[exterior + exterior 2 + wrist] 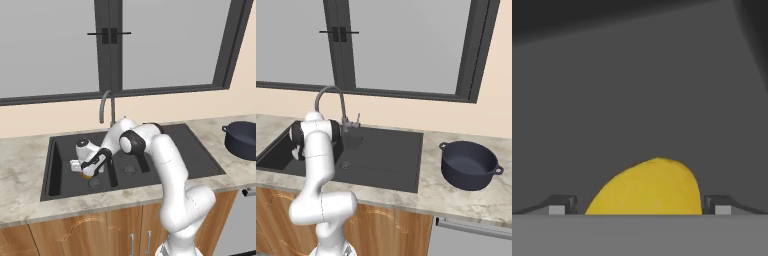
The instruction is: Dump the lemon from the pot into the sink. Then turn on the water and wash the lemon. Then turn off the water and put the lemon back in the pot.
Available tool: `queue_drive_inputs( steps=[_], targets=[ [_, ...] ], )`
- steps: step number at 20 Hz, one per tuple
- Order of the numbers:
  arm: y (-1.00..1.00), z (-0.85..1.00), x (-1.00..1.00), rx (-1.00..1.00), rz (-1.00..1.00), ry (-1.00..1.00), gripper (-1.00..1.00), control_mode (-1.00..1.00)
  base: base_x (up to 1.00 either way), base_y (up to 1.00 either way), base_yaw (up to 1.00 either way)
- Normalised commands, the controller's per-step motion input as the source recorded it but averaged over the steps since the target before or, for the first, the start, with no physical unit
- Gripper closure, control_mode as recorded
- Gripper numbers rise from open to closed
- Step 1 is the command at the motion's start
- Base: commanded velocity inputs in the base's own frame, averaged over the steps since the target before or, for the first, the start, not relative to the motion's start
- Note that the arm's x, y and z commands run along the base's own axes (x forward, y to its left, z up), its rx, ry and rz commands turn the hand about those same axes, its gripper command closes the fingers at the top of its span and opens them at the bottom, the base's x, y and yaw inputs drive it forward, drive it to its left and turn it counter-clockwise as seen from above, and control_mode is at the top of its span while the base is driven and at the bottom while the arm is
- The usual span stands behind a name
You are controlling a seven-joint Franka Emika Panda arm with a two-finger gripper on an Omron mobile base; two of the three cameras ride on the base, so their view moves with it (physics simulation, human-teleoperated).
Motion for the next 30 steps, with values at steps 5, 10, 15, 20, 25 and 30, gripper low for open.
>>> queue_drive_inputs(
  steps=[5,10,15,20,25,30],
  targets=[
    [0.00,-0.21,0.02,0.00,-0.03,0.01,1.00,-1.00,0.00,0.00,0.00],
    [0.03,-0.01,0.01,0.00,-0.03,0.00,1.00,-1.00,0.00,0.00,0.00],
    [0.00,0.44,-0.21,0.03,-0.10,0.00,1.00,-1.00,0.00,0.00,0.00],
    [0.00,0.76,-0.47,0.01,-0.03,0.00,1.00,-1.00,0.00,0.00,0.00],
    [0.00,0.82,-0.74,0.00,0.00,0.00,1.00,-1.00,0.00,0.00,0.00],
    [-0.11,0.94,-0.42,0.00,0.00,0.00,1.00,-1.00,0.00,0.00,0.00]
  ],
)
